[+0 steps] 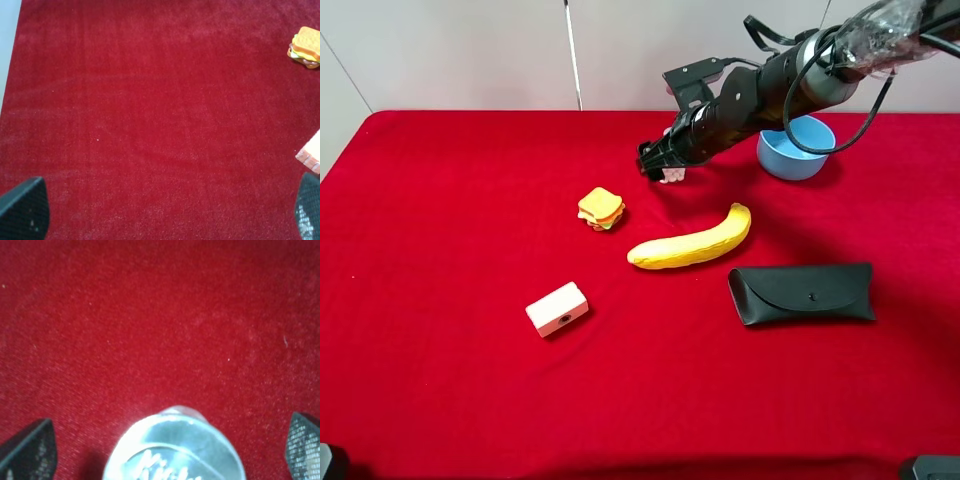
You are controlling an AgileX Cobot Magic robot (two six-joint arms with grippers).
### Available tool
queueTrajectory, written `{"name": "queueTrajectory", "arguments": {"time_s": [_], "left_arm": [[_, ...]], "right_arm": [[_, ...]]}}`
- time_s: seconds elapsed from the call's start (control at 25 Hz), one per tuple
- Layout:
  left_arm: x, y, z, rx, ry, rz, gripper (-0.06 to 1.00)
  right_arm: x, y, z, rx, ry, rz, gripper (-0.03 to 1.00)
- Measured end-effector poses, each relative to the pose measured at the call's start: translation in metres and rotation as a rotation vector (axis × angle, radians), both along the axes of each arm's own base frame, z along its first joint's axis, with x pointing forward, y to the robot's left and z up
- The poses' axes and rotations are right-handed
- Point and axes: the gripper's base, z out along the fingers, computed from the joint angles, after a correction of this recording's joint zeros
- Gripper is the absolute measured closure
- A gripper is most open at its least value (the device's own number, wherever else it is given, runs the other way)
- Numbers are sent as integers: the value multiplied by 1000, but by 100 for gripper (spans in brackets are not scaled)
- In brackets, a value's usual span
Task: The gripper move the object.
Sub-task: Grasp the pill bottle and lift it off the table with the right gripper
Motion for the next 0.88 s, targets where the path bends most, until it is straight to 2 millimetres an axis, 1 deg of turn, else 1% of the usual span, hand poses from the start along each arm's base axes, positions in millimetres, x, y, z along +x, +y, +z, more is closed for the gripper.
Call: {"name": "queueTrajectory", "arguments": {"time_s": [0.64,0.72,0.88], "left_arm": [[0,0,0,0,0,0,-3],[0,0,0,0,0,0,-3],[0,0,0,0,0,0,-3]], "right_arm": [[-1,0,-8,-9,17,0,28],[-1,0,-8,-11,24,2,33],[-3,-1,-9,-17,43,5,53]]}}
